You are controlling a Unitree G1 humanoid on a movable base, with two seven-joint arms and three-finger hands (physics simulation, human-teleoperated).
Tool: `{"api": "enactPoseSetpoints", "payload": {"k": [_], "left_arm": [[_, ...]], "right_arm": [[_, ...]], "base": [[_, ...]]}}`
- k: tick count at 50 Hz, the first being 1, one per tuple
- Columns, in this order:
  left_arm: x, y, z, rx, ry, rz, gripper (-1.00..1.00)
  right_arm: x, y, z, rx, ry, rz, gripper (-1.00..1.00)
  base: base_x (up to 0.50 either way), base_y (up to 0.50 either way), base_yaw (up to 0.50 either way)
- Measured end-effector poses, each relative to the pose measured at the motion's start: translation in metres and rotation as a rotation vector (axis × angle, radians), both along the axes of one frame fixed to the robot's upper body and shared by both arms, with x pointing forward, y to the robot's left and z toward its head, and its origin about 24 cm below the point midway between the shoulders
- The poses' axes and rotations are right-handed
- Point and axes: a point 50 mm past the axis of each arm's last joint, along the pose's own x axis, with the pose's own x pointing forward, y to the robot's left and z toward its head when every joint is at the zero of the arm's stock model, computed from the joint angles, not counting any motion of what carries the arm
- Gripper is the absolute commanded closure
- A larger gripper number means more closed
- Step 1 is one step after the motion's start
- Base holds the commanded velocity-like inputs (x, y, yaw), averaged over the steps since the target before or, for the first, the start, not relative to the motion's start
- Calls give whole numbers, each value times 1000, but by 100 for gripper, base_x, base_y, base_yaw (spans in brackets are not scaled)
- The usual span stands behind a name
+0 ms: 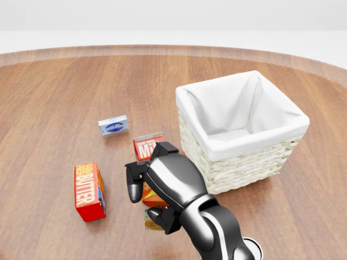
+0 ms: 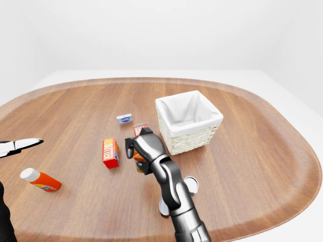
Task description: Pick up the orange juice, and put it in the basket.
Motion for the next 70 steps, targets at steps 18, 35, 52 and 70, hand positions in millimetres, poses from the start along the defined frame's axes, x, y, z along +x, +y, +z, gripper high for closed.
{"api": "enactPoseSetpoints", "payload": {"k": [18,35,52,70], "left_arm": [[0,0,0,0,0,0,-100],[0,0,0,0,0,0,-100],[0,0,0,1,2,-1,-100],[0,0,-1,1,3,-1,-100]], "right_arm": [[4,0,29,-5,-74,23,100],[11,1,61,16,-126,35,100],[26,1,94,25,-168,29,100],[46,0,135,38,-212,16,100]], "base": [[0,0,0],[0,0,0],[0,0,0],[0,0,0]]}}
